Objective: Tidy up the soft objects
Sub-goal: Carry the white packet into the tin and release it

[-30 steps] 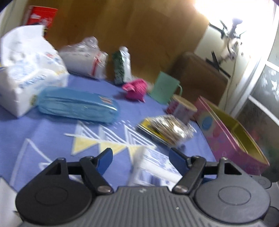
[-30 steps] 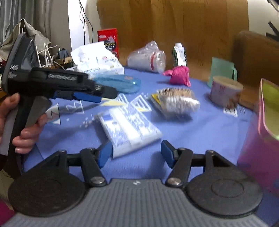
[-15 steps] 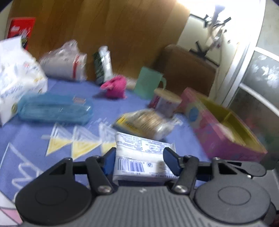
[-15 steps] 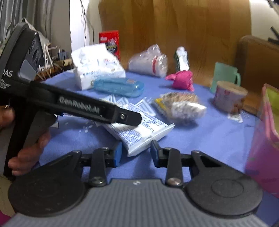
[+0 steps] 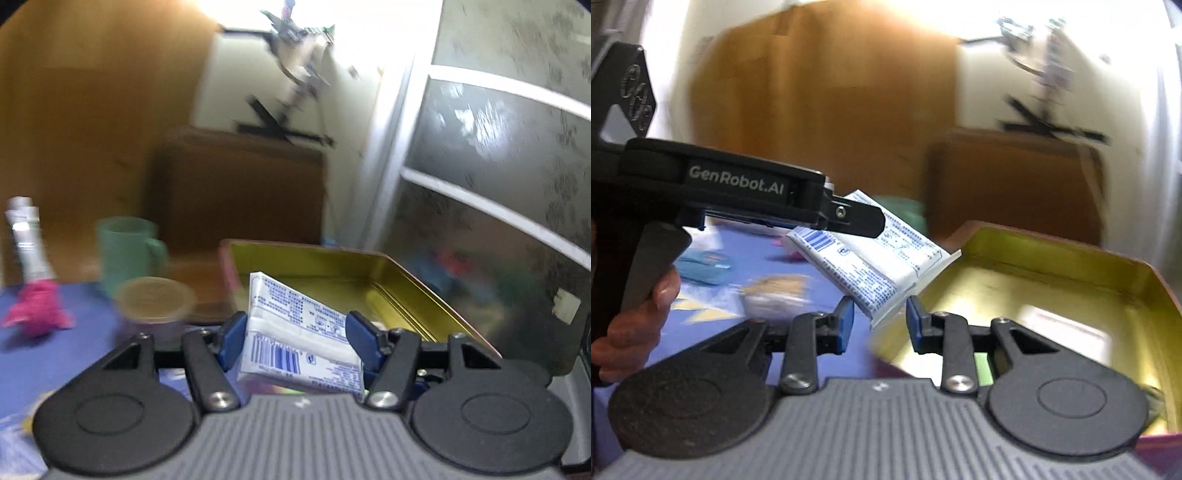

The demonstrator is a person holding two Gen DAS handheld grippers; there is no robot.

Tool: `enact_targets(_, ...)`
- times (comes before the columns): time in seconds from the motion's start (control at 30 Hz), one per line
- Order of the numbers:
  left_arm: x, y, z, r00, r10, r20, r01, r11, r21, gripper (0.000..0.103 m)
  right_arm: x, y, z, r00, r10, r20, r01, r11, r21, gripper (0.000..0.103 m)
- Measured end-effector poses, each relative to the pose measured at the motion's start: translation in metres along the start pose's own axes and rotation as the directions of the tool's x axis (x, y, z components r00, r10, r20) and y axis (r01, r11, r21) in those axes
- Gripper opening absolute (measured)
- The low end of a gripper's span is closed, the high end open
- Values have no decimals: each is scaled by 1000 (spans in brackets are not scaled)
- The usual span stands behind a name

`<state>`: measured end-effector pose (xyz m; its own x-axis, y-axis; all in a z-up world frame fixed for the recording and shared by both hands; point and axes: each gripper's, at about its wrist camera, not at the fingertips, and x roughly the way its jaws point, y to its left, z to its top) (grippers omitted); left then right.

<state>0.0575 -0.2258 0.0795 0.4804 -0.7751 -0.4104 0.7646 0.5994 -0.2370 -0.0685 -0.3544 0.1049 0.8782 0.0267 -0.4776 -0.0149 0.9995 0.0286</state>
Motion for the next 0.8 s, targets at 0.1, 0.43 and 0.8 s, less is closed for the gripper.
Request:
enact_targets(0.1, 43, -20, 0, 998, -9, -68, 9, 1000, -6, 58, 12, -37, -1, 994, -49, -94, 54, 997, 52, 34)
enact_targets(0.43, 83, -40, 5, 992, 50, -111, -51, 999, -3, 66, 19, -108, 2, 981, -163, -108, 187, 943, 276, 50)
enact_targets(0.8, 15, -29, -6, 996, 88, -30, -87, 996, 18, 68, -13, -91, -12, 982, -187, 35, 158, 904, 397, 49)
